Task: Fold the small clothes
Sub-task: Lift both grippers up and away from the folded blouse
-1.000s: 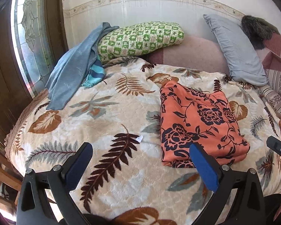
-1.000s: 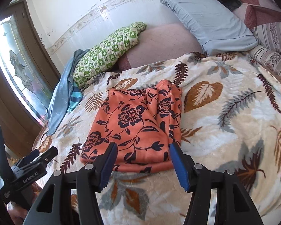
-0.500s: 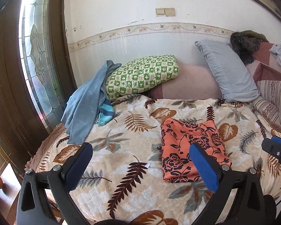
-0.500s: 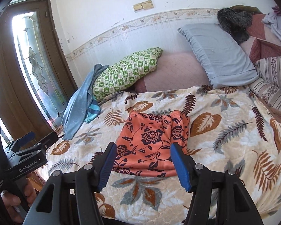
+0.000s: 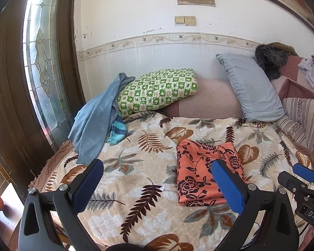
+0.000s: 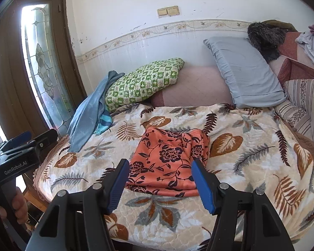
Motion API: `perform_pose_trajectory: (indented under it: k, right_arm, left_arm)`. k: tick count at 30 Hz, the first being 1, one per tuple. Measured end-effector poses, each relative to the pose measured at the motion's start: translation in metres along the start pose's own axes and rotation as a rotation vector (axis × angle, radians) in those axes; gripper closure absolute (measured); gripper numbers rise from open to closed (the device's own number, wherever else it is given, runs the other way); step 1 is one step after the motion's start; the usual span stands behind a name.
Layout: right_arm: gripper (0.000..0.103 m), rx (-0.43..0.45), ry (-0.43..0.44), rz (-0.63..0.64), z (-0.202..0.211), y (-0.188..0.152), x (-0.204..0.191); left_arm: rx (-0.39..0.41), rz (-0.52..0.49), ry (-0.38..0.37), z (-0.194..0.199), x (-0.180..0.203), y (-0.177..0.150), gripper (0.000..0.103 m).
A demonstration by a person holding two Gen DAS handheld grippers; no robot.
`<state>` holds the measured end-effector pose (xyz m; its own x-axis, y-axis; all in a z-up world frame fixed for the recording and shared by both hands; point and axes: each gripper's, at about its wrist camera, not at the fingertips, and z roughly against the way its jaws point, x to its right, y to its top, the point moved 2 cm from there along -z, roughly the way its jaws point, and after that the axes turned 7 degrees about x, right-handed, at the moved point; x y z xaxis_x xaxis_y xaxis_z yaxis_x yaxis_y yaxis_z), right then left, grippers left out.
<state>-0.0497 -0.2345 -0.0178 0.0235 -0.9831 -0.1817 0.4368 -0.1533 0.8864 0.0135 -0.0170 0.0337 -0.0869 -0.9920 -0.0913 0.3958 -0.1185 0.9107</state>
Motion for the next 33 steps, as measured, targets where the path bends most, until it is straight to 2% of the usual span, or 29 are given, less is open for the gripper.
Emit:
perform_pose_trajectory:
  k: [13, 33]
  right_arm:
    - [0.038, -0.003, 0.013, 0.019, -0.003, 0.0, -0.01]
    - [0.038, -0.007, 0.004, 0.063, 0.001, 0.001, -0.033]
  left_arm:
    - [0.0, -0.001, 0.027, -0.001, -0.001, 0.0, 0.0]
    - [0.006, 0.025, -0.014, 0.003, -0.012, -0.002, 0.0]
